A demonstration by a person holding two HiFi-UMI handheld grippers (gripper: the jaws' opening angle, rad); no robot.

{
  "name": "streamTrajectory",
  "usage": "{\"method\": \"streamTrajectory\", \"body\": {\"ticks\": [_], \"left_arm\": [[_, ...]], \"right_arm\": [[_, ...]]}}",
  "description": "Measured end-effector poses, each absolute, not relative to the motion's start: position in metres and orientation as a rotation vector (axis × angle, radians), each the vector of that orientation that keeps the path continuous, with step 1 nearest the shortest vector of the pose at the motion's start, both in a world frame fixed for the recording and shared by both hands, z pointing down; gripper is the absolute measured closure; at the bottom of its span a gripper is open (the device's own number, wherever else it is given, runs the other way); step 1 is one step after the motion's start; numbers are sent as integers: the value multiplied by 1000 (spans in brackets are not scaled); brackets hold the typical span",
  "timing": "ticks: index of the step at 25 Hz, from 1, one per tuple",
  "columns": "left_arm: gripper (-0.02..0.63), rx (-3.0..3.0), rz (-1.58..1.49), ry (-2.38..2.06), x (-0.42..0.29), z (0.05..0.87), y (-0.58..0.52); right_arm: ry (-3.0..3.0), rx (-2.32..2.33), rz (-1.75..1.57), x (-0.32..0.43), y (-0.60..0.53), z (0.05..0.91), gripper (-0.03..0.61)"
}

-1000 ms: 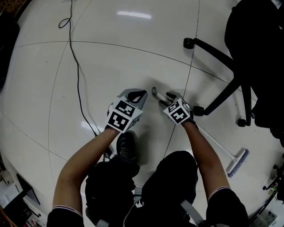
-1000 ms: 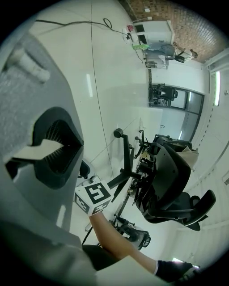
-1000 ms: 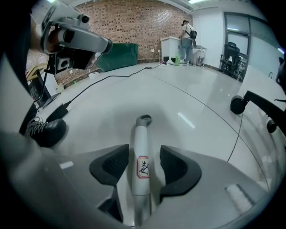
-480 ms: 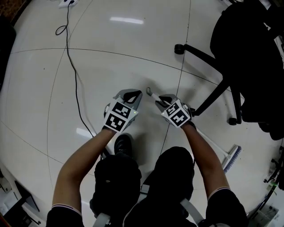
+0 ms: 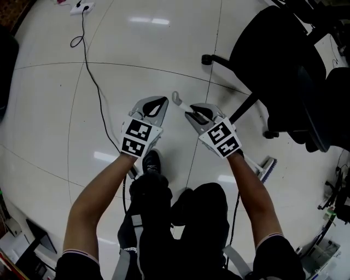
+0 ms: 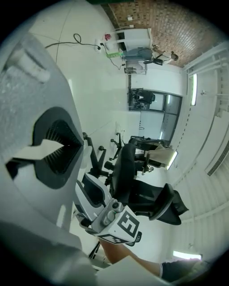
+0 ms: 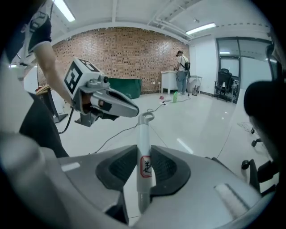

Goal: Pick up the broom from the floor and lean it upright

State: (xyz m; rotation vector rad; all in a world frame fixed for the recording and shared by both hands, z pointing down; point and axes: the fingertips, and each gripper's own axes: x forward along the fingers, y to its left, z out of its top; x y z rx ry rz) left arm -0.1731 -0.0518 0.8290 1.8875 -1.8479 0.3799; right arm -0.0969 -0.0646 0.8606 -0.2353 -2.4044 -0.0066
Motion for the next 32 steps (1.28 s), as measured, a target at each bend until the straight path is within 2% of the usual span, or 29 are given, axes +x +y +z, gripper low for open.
{"method": "streamTrajectory", "body": {"ticks": [10, 17, 25, 32], "left_arm": [[614, 2028, 340, -1880, -132, 646, -59], [614, 2166, 362, -1804, -78, 534, -67], [614, 2327, 335, -1646, 17, 434, -89], [614, 2485, 339, -1424, 121, 394, -122]], "right_arm": [[-2534, -127, -38, -56, -63, 654, 482], [-2592, 60, -43, 4, -71, 535, 483], [-2609, 373, -42, 108, -104, 436, 486], [-2593, 675, 55, 195, -139, 395, 488]]}}
